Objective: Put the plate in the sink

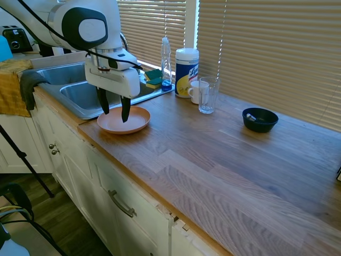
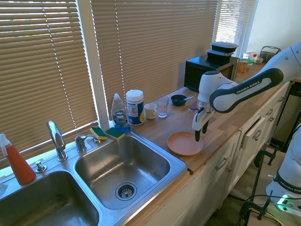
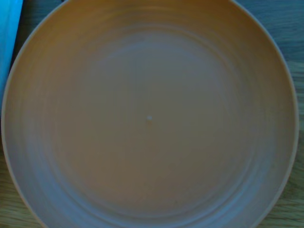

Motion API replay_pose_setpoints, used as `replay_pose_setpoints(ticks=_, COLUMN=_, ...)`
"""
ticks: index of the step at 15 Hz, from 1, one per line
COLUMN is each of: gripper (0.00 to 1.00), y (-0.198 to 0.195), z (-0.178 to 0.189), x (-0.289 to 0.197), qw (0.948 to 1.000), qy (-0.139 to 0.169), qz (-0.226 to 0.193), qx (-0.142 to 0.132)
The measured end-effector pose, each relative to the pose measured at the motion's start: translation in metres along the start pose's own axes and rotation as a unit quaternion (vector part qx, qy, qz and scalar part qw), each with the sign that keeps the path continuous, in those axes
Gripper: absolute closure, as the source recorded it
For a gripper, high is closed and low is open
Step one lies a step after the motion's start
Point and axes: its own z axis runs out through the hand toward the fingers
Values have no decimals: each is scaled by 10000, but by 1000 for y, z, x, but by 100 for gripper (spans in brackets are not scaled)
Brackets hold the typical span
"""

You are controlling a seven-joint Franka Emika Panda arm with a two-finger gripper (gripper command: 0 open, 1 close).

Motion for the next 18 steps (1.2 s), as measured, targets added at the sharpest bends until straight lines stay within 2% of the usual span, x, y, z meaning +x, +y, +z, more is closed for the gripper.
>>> replay_pose_setpoints(ticks=4, gripper=0, y=4, z=-3, x=8, qw=9999, qy=6, qz=89, qx=51)
replay_pose_setpoints(ticks=7, gripper=0, y=22, z=-4, x=40, qw=9994, qy=-16, qz=221, qx=265)
replay_pose_setpoints(ticks=12, gripper=0, y=21, z=28, x=79, qw=9953, qy=-606, qz=154, qx=739)
replay_pose_setpoints(ticks=16, gripper=0, y=13, z=53, x=85, qw=9915, qy=-1021, qz=100, qx=800)
replay_pose_setpoints(ticks=17, gripper=100, y=12, z=54, x=84, qw=9907, qy=-1102, qz=70, qx=796)
replay_pose_setpoints(ticks=18, gripper=100, y=10, z=54, x=83, qw=9901, qy=-1151, qz=42, qx=805)
